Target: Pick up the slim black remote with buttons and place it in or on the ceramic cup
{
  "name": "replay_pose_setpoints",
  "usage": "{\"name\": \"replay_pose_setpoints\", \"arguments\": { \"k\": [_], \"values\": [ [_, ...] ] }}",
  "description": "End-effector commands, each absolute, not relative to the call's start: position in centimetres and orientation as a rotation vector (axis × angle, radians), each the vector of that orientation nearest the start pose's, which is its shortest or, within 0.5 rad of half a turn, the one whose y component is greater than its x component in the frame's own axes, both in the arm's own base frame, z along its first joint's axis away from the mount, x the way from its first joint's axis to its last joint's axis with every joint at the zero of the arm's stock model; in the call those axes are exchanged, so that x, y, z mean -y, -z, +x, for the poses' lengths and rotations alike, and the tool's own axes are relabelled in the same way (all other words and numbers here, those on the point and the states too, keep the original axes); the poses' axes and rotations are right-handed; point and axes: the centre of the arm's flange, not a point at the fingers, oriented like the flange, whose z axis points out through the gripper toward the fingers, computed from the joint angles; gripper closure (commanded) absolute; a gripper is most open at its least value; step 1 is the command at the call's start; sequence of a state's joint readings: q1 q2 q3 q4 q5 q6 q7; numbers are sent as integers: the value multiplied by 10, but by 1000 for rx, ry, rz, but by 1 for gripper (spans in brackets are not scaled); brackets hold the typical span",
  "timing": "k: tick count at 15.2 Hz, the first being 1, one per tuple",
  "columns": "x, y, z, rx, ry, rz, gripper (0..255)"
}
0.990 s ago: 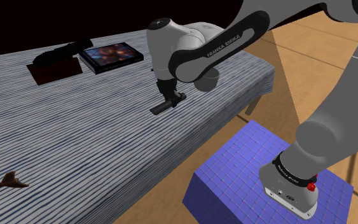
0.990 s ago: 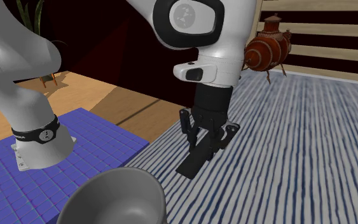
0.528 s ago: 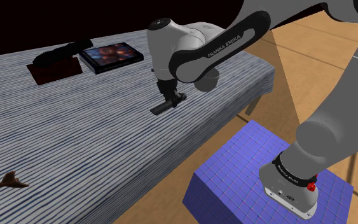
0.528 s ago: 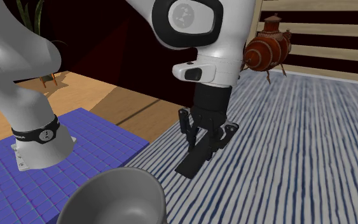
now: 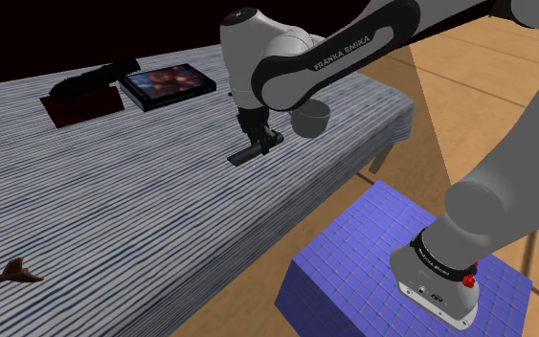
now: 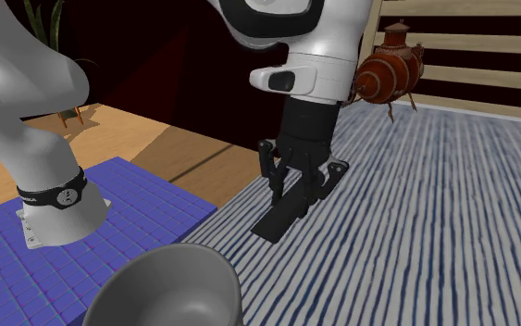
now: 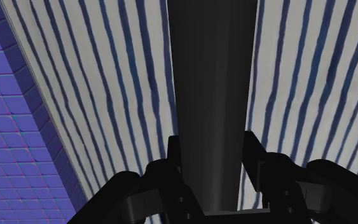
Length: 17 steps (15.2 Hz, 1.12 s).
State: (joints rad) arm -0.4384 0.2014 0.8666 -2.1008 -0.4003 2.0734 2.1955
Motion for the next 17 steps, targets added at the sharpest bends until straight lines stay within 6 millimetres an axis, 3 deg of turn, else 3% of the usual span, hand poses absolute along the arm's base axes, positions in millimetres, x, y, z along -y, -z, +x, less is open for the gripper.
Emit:
{"name": "replay_pose_setpoints", "arguments": {
  "k": [1, 17],
  "values": [
    [-202, -356, 511, -2314, 232, -2374, 255],
    [-202, -440, 511, -2314, 232, -2374, 255]
  ]
}}
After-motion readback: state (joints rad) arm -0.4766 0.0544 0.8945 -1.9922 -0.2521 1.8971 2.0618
